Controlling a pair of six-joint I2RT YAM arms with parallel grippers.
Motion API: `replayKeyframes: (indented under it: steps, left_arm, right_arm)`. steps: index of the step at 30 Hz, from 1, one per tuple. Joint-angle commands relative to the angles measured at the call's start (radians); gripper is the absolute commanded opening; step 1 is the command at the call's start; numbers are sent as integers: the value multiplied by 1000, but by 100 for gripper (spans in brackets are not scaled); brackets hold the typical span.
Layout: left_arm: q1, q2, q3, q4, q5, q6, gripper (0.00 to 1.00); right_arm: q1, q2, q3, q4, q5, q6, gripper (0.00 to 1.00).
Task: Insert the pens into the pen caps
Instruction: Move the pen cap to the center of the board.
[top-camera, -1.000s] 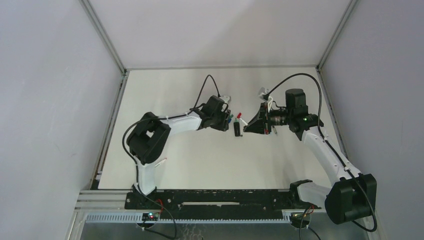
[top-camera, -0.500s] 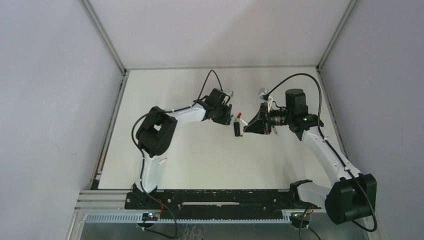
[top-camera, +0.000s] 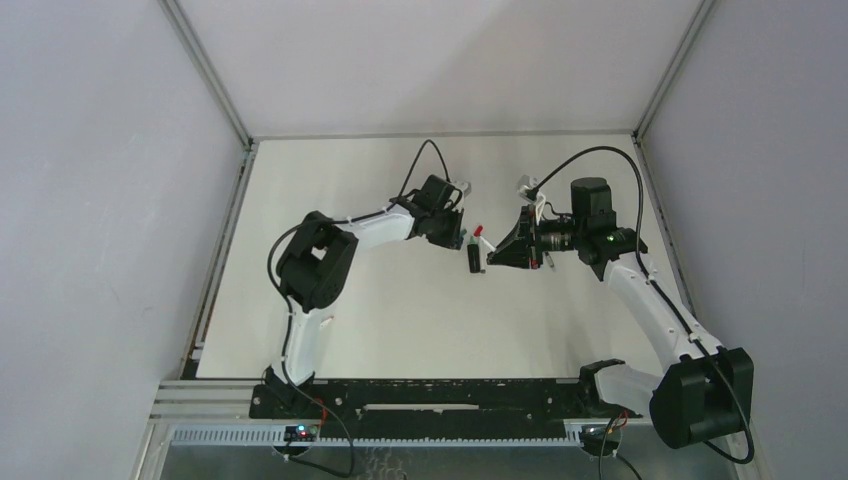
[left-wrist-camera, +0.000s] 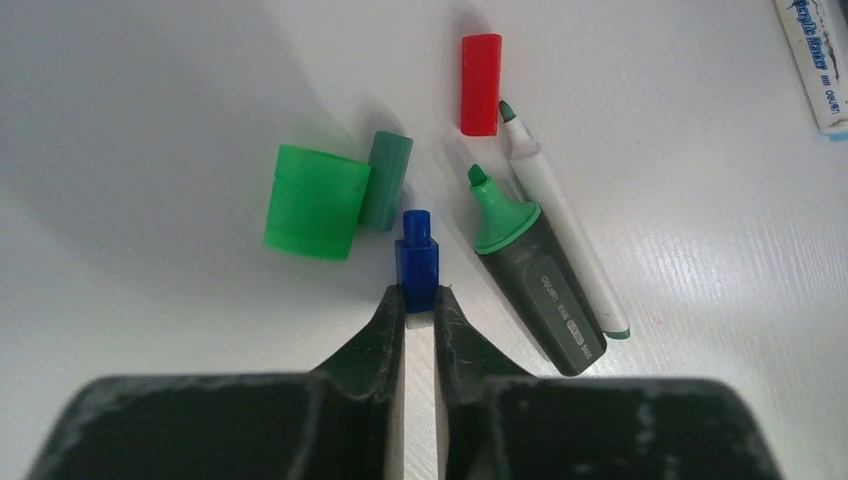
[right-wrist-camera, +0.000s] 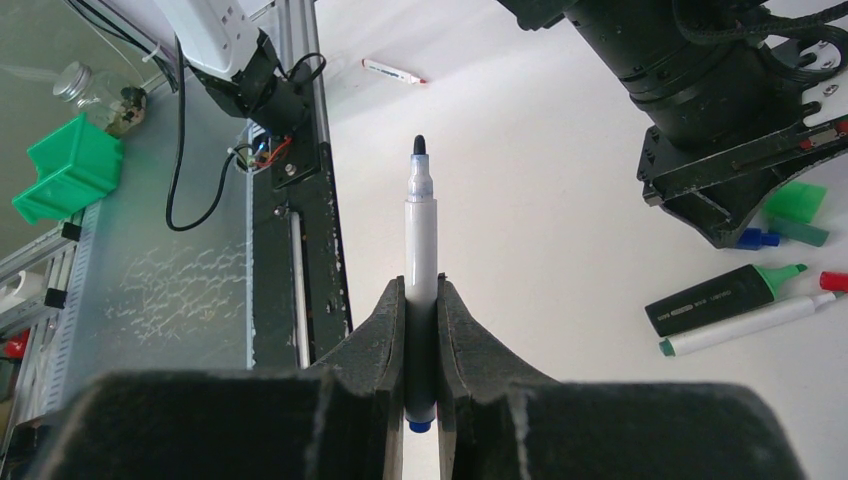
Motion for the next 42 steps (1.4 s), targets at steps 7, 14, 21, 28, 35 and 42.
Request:
replayKeyframes:
  steps: [7,14,21,28,35,42]
  left_arm:
    - [-10,-144,-150,-15,42,143,3]
    - [-98,-356,-427,-78,11,299,4]
    - [-265,-430,-536,-92,-62,318,16]
    - [-277,-433,-536,-66,-232,220,36]
    - [-279,-585,-649,99,-292,57,47]
    - [-289,-837,-883,307,-271,-142,29]
  right_arm:
    - [-11,-30,40,4,-26,-13,0]
    - [-8,-28,40,5,-33,-12,0]
    - [-8,-27,40,2,-31,-18,0]
    - [-20,-32,40,-2,-37,-20,0]
    - [-26,-34,40,-2,-48,-19,0]
    - [-20,-38,40,0,-53,-21,0]
